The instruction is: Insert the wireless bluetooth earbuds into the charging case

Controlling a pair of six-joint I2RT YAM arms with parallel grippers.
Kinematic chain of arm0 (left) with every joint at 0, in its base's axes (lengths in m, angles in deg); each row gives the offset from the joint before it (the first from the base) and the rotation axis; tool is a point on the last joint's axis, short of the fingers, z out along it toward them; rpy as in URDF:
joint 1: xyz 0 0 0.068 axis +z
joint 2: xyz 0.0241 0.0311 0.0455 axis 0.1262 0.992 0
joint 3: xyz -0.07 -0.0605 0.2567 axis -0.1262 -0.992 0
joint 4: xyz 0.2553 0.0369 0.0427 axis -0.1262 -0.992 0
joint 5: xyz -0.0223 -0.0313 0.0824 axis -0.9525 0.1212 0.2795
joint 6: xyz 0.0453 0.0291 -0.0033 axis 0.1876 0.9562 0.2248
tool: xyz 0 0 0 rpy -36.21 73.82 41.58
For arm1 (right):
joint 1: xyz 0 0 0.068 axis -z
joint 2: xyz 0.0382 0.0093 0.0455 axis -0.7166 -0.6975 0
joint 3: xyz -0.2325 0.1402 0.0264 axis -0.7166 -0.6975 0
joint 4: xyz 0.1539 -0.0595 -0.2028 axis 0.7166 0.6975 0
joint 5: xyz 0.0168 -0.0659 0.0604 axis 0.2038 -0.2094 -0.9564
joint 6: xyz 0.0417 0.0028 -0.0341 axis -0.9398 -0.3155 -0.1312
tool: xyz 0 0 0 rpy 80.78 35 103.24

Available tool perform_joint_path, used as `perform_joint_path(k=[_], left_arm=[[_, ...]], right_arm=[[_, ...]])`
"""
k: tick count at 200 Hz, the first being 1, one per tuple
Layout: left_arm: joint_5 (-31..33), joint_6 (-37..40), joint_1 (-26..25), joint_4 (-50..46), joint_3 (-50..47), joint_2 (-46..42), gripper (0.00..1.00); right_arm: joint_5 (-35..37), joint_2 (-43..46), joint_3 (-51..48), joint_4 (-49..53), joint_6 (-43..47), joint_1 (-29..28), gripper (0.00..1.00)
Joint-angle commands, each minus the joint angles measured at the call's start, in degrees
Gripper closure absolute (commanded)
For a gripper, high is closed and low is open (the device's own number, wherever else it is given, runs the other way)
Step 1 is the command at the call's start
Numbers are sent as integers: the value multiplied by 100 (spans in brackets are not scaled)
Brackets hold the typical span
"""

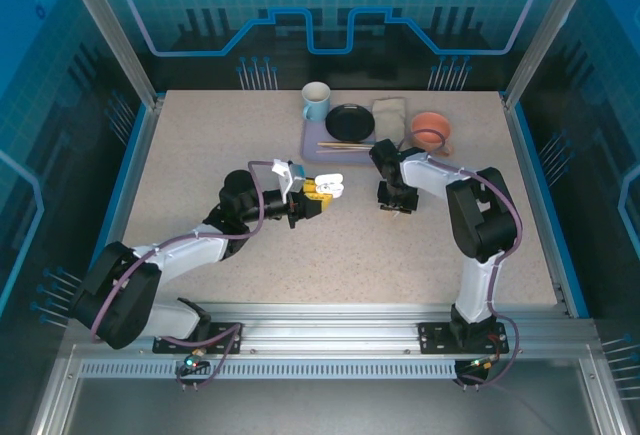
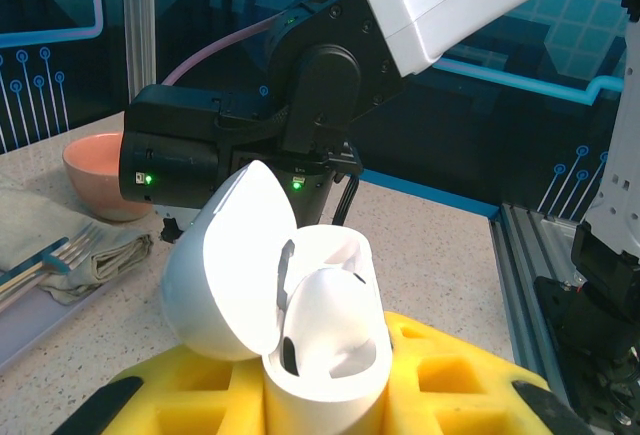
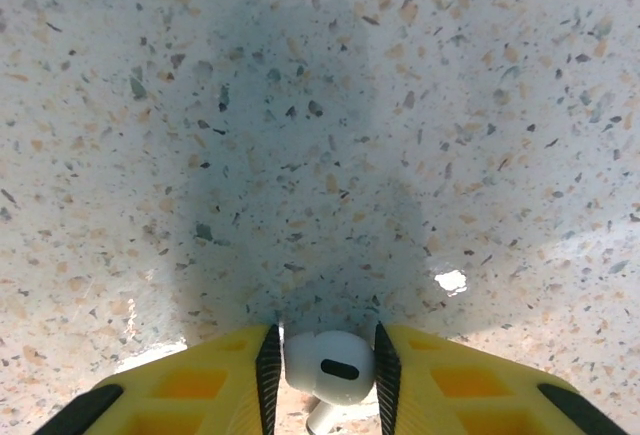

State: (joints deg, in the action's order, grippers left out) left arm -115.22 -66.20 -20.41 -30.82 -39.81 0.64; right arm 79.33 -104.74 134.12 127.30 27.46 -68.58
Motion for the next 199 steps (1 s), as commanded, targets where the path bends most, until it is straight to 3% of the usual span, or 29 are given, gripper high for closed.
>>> perform_joint_path(k=[1,36,62,92,152,199], left_arm=[[18,50,-14,167,154,60,100],[13,39,-16,167,181,77,100],[9,39,-14,155,207,86,100],[0,31,-12,140,242,120,100],[0,22,-17,160,269,156,100],[9,13,-19,166,256,178,100]], right_arm=[[174,46,-195,251,-70,165,68],[183,22,-166,258,-35,222,67],[157,-19,-125,271,-61,251,58],[139,-27,-99,259,-118,268,58],[60,22,-98,193,-106,298,71],[22,367,-248,68,-148,300,75]])
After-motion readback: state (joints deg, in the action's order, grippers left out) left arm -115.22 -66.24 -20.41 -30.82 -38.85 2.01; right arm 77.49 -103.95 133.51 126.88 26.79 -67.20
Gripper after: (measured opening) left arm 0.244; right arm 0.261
